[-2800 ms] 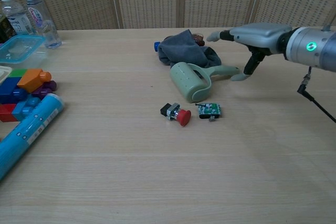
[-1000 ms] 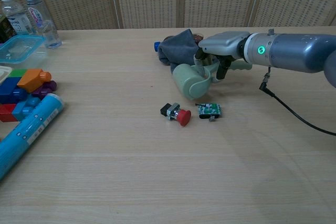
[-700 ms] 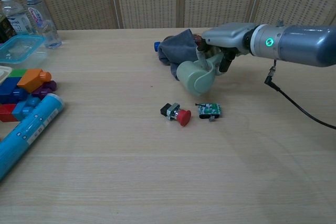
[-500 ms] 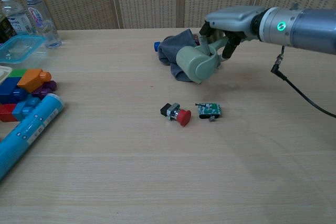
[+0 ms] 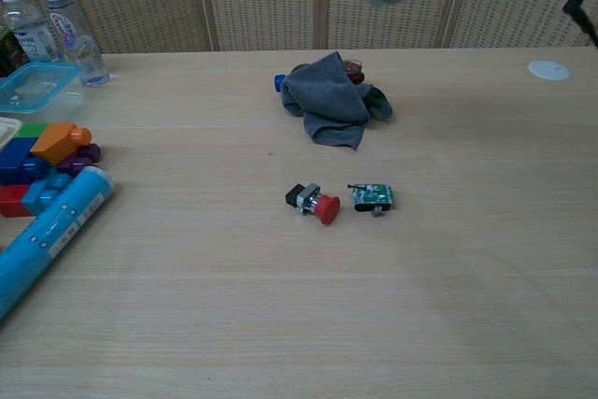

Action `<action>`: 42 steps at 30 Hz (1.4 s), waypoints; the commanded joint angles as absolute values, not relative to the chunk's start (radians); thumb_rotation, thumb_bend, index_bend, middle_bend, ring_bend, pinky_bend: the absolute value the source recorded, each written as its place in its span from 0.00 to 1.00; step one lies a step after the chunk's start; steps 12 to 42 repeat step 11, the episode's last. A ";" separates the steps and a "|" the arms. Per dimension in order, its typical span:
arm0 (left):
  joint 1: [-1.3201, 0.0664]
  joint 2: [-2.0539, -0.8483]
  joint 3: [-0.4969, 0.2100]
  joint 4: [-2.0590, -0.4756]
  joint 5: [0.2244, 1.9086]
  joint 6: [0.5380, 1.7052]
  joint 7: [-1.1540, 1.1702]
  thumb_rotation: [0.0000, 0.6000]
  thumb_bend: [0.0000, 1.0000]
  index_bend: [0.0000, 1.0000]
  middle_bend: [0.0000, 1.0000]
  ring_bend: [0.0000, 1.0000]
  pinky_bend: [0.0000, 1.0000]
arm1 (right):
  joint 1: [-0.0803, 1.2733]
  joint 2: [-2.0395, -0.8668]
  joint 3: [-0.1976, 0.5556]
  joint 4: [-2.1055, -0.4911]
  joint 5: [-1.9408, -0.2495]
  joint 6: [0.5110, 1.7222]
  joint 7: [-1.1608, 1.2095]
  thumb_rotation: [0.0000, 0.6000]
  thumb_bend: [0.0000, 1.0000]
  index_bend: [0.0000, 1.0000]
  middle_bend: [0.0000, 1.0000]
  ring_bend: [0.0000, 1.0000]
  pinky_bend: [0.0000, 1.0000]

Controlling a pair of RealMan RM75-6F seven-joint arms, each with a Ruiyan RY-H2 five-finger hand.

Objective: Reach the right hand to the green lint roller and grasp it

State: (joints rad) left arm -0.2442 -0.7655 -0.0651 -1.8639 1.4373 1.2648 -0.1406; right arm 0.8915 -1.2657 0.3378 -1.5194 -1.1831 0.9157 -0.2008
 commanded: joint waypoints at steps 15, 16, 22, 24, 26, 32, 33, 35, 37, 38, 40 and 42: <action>-0.229 -0.760 -0.059 -1.868 1.448 1.284 -0.145 1.00 0.28 0.00 0.00 0.00 0.00 | 0.867 -1.158 0.390 -1.616 -1.129 0.986 -0.229 1.00 0.38 0.52 0.55 0.41 0.34; -0.229 -0.760 -0.059 -1.868 1.448 1.284 -0.145 1.00 0.28 0.00 0.00 0.00 0.00 | 0.867 -1.158 0.390 -1.616 -1.129 0.986 -0.229 1.00 0.38 0.52 0.55 0.41 0.34; -0.229 -0.760 -0.059 -1.868 1.448 1.284 -0.145 1.00 0.28 0.00 0.00 0.00 0.00 | 0.867 -1.158 0.390 -1.616 -1.129 0.986 -0.229 1.00 0.38 0.52 0.55 0.41 0.34; -0.229 -0.760 -0.059 -1.868 1.448 1.284 -0.145 1.00 0.28 0.00 0.00 0.00 0.00 | 0.867 -1.158 0.390 -1.616 -1.129 0.986 -0.229 1.00 0.38 0.52 0.55 0.41 0.34; -0.229 -0.760 -0.059 -1.868 1.448 1.284 -0.145 1.00 0.28 0.00 0.00 0.00 0.00 | 0.867 -1.158 0.390 -1.616 -1.129 0.986 -0.229 1.00 0.38 0.52 0.55 0.41 0.34; -0.229 -0.760 -0.059 -1.868 1.448 1.284 -0.145 1.00 0.28 0.00 0.00 0.00 0.00 | 0.867 -1.158 0.390 -1.616 -1.129 0.986 -0.229 1.00 0.38 0.52 0.55 0.41 0.34; -0.229 -0.760 -0.059 -1.868 1.448 1.284 -0.145 1.00 0.28 0.00 0.00 0.00 0.00 | 0.867 -1.158 0.390 -1.616 -1.129 0.986 -0.229 1.00 0.38 0.52 0.55 0.41 0.34; -0.229 -0.760 -0.059 -1.868 1.448 1.284 -0.145 1.00 0.28 0.00 0.00 0.00 0.00 | 0.867 -1.158 0.390 -1.616 -1.129 0.986 -0.229 1.00 0.38 0.52 0.55 0.41 0.34; -0.229 -0.760 -0.059 -1.868 1.448 1.284 -0.145 1.00 0.28 0.00 0.00 0.00 0.00 | 0.867 -1.158 0.390 -1.616 -1.129 0.986 -0.229 1.00 0.38 0.52 0.55 0.41 0.34; -0.229 -0.760 -0.059 -1.868 1.448 1.284 -0.145 1.00 0.28 0.00 0.00 0.00 0.00 | 0.867 -1.158 0.390 -1.616 -1.129 0.986 -0.229 1.00 0.38 0.52 0.55 0.41 0.34; -0.229 -0.760 -0.059 -1.868 1.448 1.284 -0.145 1.00 0.28 0.00 0.00 0.00 0.00 | 0.867 -1.158 0.390 -1.616 -1.129 0.986 -0.229 1.00 0.38 0.52 0.55 0.41 0.34; -0.229 -0.760 -0.059 -1.868 1.448 1.284 -0.145 1.00 0.28 0.00 0.00 0.00 0.00 | 0.867 -1.158 0.390 -1.616 -1.129 0.986 -0.229 1.00 0.38 0.52 0.55 0.41 0.34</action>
